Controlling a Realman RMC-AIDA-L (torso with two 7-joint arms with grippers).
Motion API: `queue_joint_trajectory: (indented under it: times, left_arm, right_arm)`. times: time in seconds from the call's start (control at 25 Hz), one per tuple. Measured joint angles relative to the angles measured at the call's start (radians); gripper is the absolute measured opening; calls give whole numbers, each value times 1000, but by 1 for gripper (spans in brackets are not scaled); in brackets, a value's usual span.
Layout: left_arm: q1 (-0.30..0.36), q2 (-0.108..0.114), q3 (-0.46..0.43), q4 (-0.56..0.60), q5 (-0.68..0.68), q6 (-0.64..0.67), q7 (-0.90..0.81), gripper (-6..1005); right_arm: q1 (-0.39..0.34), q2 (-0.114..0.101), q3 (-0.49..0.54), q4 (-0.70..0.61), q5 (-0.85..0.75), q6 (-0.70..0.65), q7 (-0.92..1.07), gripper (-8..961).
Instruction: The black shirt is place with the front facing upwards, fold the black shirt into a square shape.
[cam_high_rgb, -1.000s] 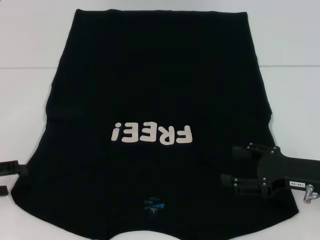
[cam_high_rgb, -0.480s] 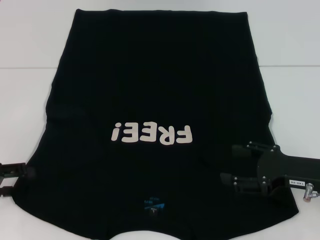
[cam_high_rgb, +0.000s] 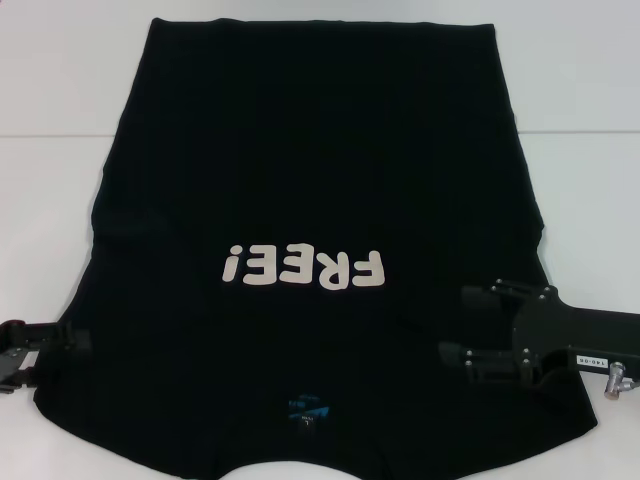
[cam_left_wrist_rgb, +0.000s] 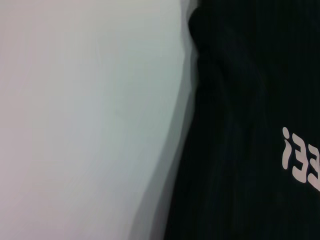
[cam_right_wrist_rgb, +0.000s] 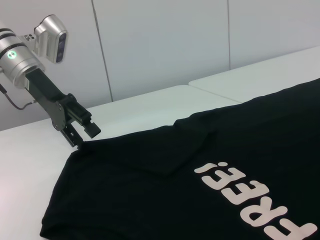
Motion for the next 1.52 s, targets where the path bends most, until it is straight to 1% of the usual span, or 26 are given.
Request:
queue_joint_trajectory:
  times: [0.4, 0.68, 0.84, 1.04, 1.28, 1.36, 1.52]
  left_arm:
    - [-8, 3, 23, 4, 4, -8, 0, 939]
    - [-9, 2, 71, 16, 10, -17, 0, 939]
    - [-15, 0, 96, 33, 35, -22, 0, 939]
    - [-12, -8, 136, 56, 41, -39, 1, 795]
    - [-10, -11, 151, 60, 43, -53, 2, 567]
    - [-10, -12, 154, 60, 47, -53, 2, 319]
    - [-9, -12, 154, 60, 57, -53, 6, 166]
  right_arm:
    - [3, 0, 4, 0, 0, 0, 0, 889]
    - [4, 0, 12, 0, 3, -2, 0, 888]
    - [4, 0, 23, 0, 3, -15, 0, 888]
    - [3, -3, 48, 0, 3, -39, 0, 888]
    - [-1, -3, 66, 0, 3, -47, 0, 888]
    - [-2, -3, 66, 0, 3, -47, 0, 887]
    - [-4, -2, 69, 0, 3, -48, 0, 887]
